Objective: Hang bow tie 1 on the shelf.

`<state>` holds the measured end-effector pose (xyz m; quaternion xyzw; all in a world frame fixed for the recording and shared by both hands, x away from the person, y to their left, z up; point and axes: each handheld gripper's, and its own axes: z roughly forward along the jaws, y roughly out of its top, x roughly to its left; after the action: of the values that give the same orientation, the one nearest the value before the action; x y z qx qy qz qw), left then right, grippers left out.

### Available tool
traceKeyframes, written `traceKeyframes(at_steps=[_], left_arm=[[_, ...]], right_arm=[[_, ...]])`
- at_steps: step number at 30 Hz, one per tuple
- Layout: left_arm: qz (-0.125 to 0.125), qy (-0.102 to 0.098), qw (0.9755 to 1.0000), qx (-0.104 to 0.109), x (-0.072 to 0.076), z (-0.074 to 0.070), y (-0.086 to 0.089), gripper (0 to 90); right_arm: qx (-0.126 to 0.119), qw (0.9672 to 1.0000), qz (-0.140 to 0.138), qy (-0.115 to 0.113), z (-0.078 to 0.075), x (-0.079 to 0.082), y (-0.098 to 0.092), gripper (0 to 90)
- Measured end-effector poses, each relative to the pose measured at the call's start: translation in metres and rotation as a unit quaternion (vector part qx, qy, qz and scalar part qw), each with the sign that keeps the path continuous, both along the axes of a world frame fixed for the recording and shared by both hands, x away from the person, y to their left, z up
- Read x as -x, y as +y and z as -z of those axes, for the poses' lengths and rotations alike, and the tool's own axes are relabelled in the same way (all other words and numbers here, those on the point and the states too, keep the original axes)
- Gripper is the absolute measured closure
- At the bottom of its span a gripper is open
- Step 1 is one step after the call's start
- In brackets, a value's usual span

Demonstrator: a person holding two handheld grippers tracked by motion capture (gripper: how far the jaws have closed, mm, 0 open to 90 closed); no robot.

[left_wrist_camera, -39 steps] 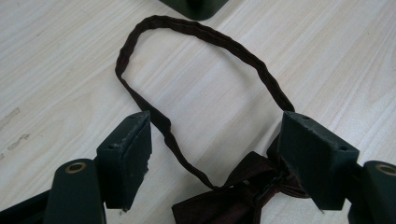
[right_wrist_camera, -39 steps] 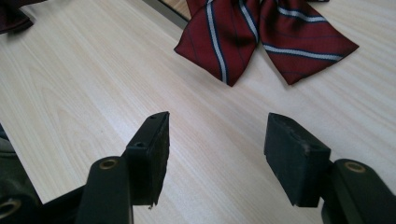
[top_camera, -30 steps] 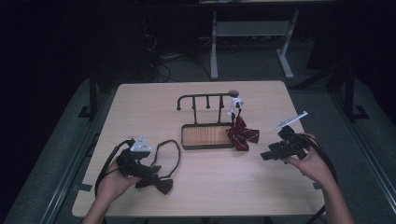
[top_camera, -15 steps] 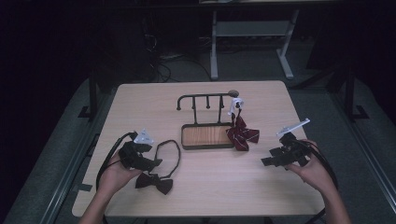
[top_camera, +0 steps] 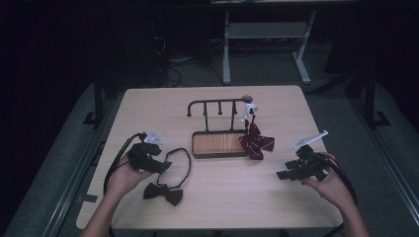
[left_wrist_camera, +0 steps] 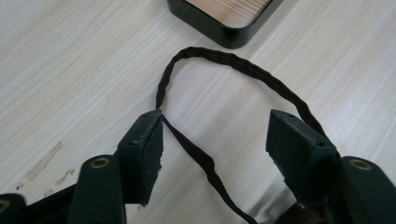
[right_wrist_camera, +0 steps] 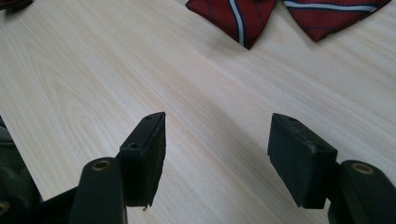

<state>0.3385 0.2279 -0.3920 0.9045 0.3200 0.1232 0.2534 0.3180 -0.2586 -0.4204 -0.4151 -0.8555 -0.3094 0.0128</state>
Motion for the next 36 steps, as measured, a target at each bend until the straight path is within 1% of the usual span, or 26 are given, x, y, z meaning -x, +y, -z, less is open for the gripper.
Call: traceKeyframes(at_steps=[3,6,8,9,10,12,15,16,19,23,26,33,34,36], left_arm=[[-0.005,0.009,0.9999,0.0,-0.007,0.002,-0.002,39.1],[-0.003,0.01,0.9999,-0.003,-0.015,0.002,-0.005,40.5],[-0.004,0.014,0.9999,-0.006,-0.019,0.002,-0.007,41.4],[-0.008,0.017,0.9998,-0.005,-0.021,0.002,-0.008,41.8],[-0.007,0.017,0.9998,-0.011,-0.025,0.002,-0.009,42.3],[-0.01,0.02,0.9997,-0.012,-0.028,0.003,-0.011,43.0],[-0.012,0.023,0.9995,-0.018,-0.035,0.005,-0.012,43.8],[-0.017,0.026,0.9993,-0.019,-0.036,0.006,-0.013,44.7],[-0.019,0.031,0.999,-0.027,-0.042,0.01,-0.013,45.8],[-0.029,0.037,0.9985,-0.029,-0.05,0.017,-0.013,48.7],[-0.034,0.046,0.9976,-0.039,-0.056,0.023,-0.011,51.3],[-0.042,0.061,0.9964,-0.041,-0.064,0.03,-0.007,57.6],[-0.041,0.063,0.9962,-0.044,-0.065,0.03,-0.007,58.5],[-0.043,0.068,0.9959,-0.042,-0.066,0.032,-0.007,60.2]], right_arm=[[0.001,1.0,0.0,0.0,0.0,0.002,-0.001,37.0],[-0.001,1.0,0.002,-0.001,0.0,0.004,-0.002,37.0],[-0.003,1.0,0.003,-0.004,0.0,0.004,-0.003,37.0],[-0.003,1.0,0.001,-0.005,0.0,0.004,-0.003,37.0],[-0.004,1.0,0.001,-0.005,0.0,0.005,-0.003,37.0],[-0.004,1.0,0.003,0.0,0.0,0.006,-0.003,37.0],[-0.006,1.0,0.001,-0.006,0.0,0.006,-0.004,37.0],[-0.007,1.0,0.001,-0.006,0.0,0.006,-0.004,37.0],[-0.009,1.0,0.002,-0.004,0.0,0.007,-0.003,37.0],[-0.011,0.9999,0.002,-0.005,0.0,0.008,-0.004,37.1],[-0.012,0.9999,0.001,-0.006,0.0,0.008,-0.004,37.1],[-0.013,0.9999,0.001,-0.006,0.001,0.008,-0.003,37.1],[-0.013,0.9999,0.001,-0.006,0.001,0.008,-0.003,37.2],[-0.013,0.9999,0.0,-0.006,0.001,0.008,-0.003,37.2]])
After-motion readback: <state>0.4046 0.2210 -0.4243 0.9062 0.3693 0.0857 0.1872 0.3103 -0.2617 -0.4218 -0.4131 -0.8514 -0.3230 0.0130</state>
